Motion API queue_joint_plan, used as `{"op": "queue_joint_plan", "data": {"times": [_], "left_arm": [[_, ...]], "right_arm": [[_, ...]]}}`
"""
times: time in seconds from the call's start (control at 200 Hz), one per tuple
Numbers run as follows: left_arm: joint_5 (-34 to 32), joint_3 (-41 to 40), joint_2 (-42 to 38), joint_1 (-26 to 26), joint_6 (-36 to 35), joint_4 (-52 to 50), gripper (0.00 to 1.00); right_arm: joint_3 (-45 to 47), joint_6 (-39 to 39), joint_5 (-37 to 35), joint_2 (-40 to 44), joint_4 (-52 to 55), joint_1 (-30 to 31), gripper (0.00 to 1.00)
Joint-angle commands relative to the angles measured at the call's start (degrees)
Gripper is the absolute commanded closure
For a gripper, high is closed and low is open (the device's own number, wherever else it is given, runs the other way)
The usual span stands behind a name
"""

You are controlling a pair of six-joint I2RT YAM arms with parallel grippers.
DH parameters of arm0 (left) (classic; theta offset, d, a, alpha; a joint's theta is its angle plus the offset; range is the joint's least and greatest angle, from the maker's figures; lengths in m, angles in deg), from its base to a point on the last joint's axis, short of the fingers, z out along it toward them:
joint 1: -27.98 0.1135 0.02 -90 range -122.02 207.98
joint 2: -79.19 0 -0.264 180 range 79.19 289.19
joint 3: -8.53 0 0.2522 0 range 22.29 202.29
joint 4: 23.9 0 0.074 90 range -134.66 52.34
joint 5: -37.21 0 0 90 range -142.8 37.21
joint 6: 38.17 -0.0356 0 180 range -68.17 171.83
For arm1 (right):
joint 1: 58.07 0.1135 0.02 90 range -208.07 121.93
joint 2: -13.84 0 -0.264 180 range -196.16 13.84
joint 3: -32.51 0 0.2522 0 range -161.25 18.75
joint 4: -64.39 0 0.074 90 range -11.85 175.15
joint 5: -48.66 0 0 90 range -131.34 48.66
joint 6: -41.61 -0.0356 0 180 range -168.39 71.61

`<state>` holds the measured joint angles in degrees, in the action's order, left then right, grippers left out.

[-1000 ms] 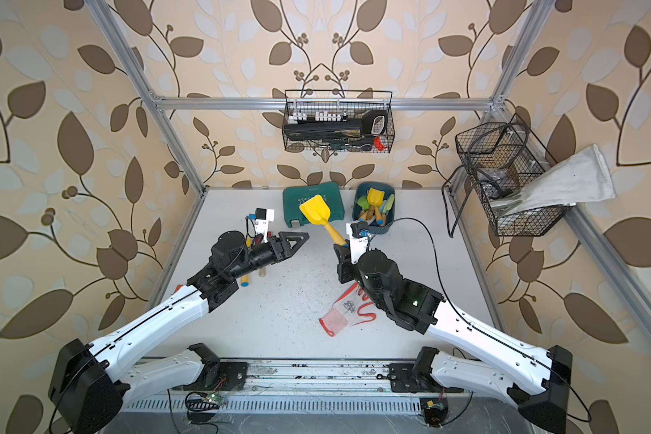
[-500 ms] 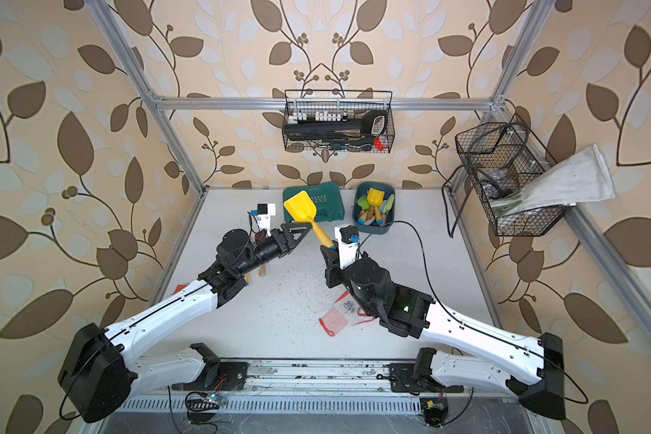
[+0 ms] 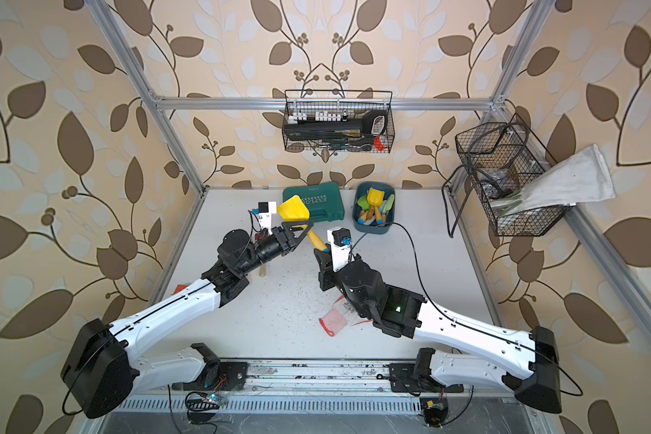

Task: Take the shovel out of the storage box
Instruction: Place the shovel at the center of the board.

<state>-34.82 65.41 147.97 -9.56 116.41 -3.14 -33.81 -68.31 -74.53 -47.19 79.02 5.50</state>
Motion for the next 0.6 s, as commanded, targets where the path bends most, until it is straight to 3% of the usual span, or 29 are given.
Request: {"op": "queue_joint_plan", "data": {"times": [0.0, 0.1, 0.295, 0.53, 0.595], "left_arm": [[0.2, 2.4, 0.2, -0.7, -0.1, 3.8, 0.49], [0.4, 2.5, 0.2, -0.9, 0.0, 4.0, 0.59], [-1.0, 2.0, -1.1, -0.9, -1.0, 1.9, 0.67], [-5.7, 2.8, -4.0, -0.8, -7.1, -9.0, 0.86], [-6.0, 3.5, -4.1, -0.6, -9.3, -12.2, 0.88]], "right_arm": [[0.0, -0.3, -0.2, -0.6, -2.8, 0.6, 0.98], [0.1, -0.4, -0.2, -1.2, -2.9, 0.6, 0.97], [-0.6, -0.7, 0.1, -2.3, -1.7, 0.6, 0.90], [-2.7, -1.7, -1.2, -3.0, 5.3, 0.6, 0.52], [-2.4, -2.0, -1.1, -2.6, 6.4, 0.6, 0.47]]}}
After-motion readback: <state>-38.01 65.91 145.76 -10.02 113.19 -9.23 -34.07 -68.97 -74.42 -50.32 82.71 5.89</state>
